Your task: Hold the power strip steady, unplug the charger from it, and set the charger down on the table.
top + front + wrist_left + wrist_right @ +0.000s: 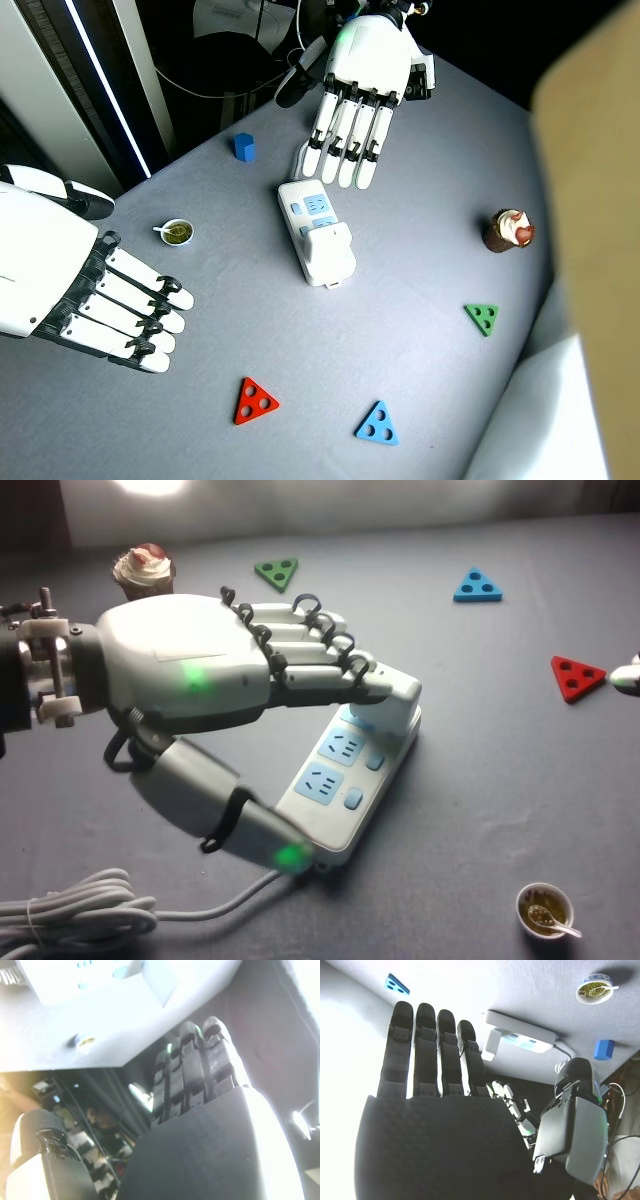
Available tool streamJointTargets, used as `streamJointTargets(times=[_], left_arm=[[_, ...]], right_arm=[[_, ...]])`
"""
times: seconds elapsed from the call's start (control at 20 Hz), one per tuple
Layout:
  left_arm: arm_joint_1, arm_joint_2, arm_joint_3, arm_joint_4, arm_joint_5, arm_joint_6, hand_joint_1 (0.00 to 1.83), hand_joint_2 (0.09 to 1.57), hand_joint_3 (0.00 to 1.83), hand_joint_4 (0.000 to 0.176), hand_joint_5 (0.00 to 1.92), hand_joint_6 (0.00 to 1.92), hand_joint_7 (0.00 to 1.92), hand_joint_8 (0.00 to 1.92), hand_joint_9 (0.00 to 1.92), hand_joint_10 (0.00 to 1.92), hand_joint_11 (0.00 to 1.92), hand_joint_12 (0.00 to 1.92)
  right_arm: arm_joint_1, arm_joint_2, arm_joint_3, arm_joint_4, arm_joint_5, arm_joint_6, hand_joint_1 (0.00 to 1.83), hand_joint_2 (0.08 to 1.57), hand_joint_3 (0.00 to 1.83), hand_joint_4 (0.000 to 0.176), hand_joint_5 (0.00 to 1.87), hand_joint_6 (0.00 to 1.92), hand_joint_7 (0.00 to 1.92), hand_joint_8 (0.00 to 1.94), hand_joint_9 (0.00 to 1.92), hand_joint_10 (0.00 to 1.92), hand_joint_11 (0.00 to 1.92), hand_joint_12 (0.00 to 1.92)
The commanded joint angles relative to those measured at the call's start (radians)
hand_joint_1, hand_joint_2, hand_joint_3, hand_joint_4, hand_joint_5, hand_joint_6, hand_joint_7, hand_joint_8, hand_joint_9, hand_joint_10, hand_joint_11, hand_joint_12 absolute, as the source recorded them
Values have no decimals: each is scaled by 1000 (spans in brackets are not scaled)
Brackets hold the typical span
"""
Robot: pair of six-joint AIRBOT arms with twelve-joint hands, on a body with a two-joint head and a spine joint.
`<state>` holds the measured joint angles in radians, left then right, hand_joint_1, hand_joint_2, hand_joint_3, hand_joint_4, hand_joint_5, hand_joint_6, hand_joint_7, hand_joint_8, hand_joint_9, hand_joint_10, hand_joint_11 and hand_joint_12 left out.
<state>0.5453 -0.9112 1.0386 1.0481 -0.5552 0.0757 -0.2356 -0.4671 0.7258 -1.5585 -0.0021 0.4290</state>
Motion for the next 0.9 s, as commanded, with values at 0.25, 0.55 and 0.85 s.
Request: streamJointTargets(times=[0.25,0.55,0.85], left_arm=[[-2,-11,-5,20,-29,-58,0,893,10,0,97,7,107,6,90,11,48,44],[18,-27,1,102,4,-117,0,891,5,0,72,0,97,0,72,1,30,33],[53,-75,17,118,24,-156,0,901,5,0,60,1,79,1,60,0,32,30]], right_arm=[[9,9,1,6,-12,4,0,895,1,0,30,8,55,10,57,11,29,41],[8,7,0,6,-12,4,38,928,10,0,31,7,50,8,54,7,48,40],[8,7,-1,6,-12,4,43,943,7,0,16,6,42,8,44,6,42,31]])
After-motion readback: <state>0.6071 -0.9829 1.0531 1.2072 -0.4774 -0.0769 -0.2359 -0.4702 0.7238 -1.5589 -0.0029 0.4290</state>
